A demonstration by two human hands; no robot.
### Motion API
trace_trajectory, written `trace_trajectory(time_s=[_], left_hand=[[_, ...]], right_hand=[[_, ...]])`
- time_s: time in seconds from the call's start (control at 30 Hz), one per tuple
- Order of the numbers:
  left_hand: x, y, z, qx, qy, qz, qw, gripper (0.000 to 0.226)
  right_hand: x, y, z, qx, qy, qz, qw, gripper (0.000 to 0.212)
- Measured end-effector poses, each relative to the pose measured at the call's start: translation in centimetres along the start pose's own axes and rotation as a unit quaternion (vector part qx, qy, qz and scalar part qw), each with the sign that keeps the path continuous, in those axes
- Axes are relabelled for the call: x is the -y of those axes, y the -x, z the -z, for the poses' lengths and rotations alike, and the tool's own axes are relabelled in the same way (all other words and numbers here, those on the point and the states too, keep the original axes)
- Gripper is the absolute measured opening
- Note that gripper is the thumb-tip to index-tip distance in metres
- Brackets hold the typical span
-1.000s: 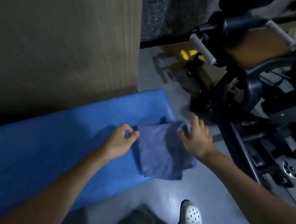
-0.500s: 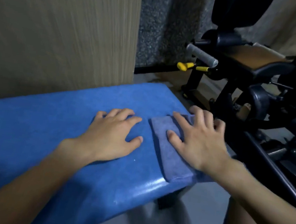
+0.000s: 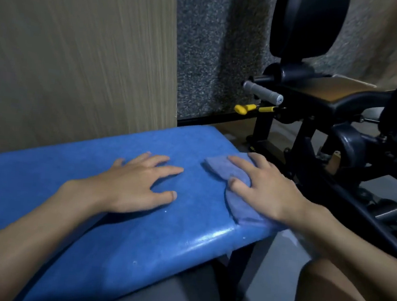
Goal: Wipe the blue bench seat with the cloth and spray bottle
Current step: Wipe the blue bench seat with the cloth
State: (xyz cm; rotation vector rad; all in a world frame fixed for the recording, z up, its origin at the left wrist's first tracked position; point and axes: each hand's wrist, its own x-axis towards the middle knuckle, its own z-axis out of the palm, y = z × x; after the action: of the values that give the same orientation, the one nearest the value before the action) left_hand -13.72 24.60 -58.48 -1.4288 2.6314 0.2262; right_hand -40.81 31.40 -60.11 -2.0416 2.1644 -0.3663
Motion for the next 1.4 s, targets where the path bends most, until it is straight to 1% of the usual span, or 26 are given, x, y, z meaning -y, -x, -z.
trace_trajectory(time_s=[0.03,0.1,0.13,0.2,0.27,0.3,0.37,0.43,0.5,0.57,0.63,0.73,0.8,0.83,0.87,0.93,1.0,1.07,1.13,1.2,1.27,1.33,1.4], left_hand=[[0.0,0.2,0.0,0.016,0.001,0.020,1.000,0.077],[0.1,0.6,0.0,0.036,0.007,0.036,0.999,0.073],[0.2,0.6,0.2,0.041,0.009,0.031,0.999,0.074],[0.4,0.5,0.7,0.048,0.025,0.026,0.998,0.071],[0.4,0.5,1.0,0.042,0.033,0.030,0.998,0.060],[0.4,0.5,0.8,0.034,0.027,0.031,0.999,0.061],[0.5,0.7,0.4,0.023,0.008,0.031,0.999,0.075],[0.7,0.9,0.1,0.012,0.002,0.033,0.999,0.087],[0.9,0.9,-0.2,0.006,0.002,0.036,0.999,0.096],[0.8,0.9,-0.4,-0.005,0.005,0.040,0.999,0.096],[0.7,0.8,-0.4,-0.009,0.010,0.037,0.999,0.096],[1.0,0.7,-0.4,-0.012,0.005,0.026,1.000,0.095],[1.2,0.6,-0.4,-0.007,-0.002,0.019,1.000,0.085],[1.4,0.6,-0.3,-0.008,-0.005,0.015,1.000,0.076],[1.7,0.6,-0.3,-0.015,-0.006,0.010,1.000,0.069],[2.5,0.5,0.0,-0.028,-0.007,0.000,1.000,0.068],[3.0,0.6,0.1,-0.022,-0.026,-0.007,0.999,0.070],[3.0,0.6,-0.1,-0.014,-0.042,-0.010,0.999,0.067],[2.7,0.8,-0.5,-0.023,-0.033,-0.003,0.999,0.065],[2.6,1.2,-0.8,-0.046,-0.022,0.011,0.999,0.075],[2.5,1.5,-0.9,-0.053,-0.011,0.020,0.998,0.084],[2.6,1.4,-0.8,-0.053,-0.004,0.018,0.998,0.086],[2.7,1.2,-0.6,-0.055,-0.007,0.013,0.998,0.084]], right_hand=[[-0.2,-0.8,0.0,0.009,-0.015,-0.017,1.000,0.059],[-0.1,-0.9,-0.3,0.019,0.014,-0.006,1.000,0.066],[0.2,-0.3,-0.4,0.017,0.040,0.012,0.999,0.073],[1.2,1.8,-0.6,0.009,0.094,0.081,0.992,0.084],[1.9,4.0,-0.9,0.011,0.116,0.167,0.979,0.078],[2.0,4.7,-0.9,0.014,0.112,0.200,0.973,0.072],[1.6,4.6,-0.9,0.013,0.099,0.225,0.969,0.066],[0.7,2.5,-0.8,0.006,0.077,0.187,0.979,0.067],[-0.3,-0.6,-0.6,0.005,0.031,0.112,0.993,0.065],[-1.0,-3.1,-0.4,0.022,-0.020,0.055,0.998,0.059],[-1.3,-4.2,-0.4,0.042,-0.036,0.027,0.998,0.058],[-0.7,-3.4,-0.4,0.050,-0.005,0.020,0.999,0.063],[0.4,-1.6,-0.4,0.042,0.060,0.060,0.996,0.073],[1.0,-0.3,-0.6,0.029,0.098,0.100,0.990,0.077],[1.7,1.1,-0.8,0.018,0.127,0.149,0.980,0.077],[3.0,3.4,-1.0,0.023,0.146,0.237,0.960,0.069],[3.1,3.8,-0.8,0.042,0.145,0.278,0.949,0.064],[2.7,2.1,-0.7,0.028,0.127,0.260,0.957,0.066],[2.0,-1.0,-0.7,0.002,0.115,0.191,0.975,0.069],[0.8,-4.8,-0.7,0.007,0.069,0.101,0.992,0.064],[-0.2,-7.6,-0.9,0.025,-0.004,0.041,0.999,0.070],[-0.6,-8.3,-1.2,0.029,-0.019,0.025,0.999,0.077],[0.2,-6.7,-0.9,0.025,0.010,0.040,0.999,0.079]])
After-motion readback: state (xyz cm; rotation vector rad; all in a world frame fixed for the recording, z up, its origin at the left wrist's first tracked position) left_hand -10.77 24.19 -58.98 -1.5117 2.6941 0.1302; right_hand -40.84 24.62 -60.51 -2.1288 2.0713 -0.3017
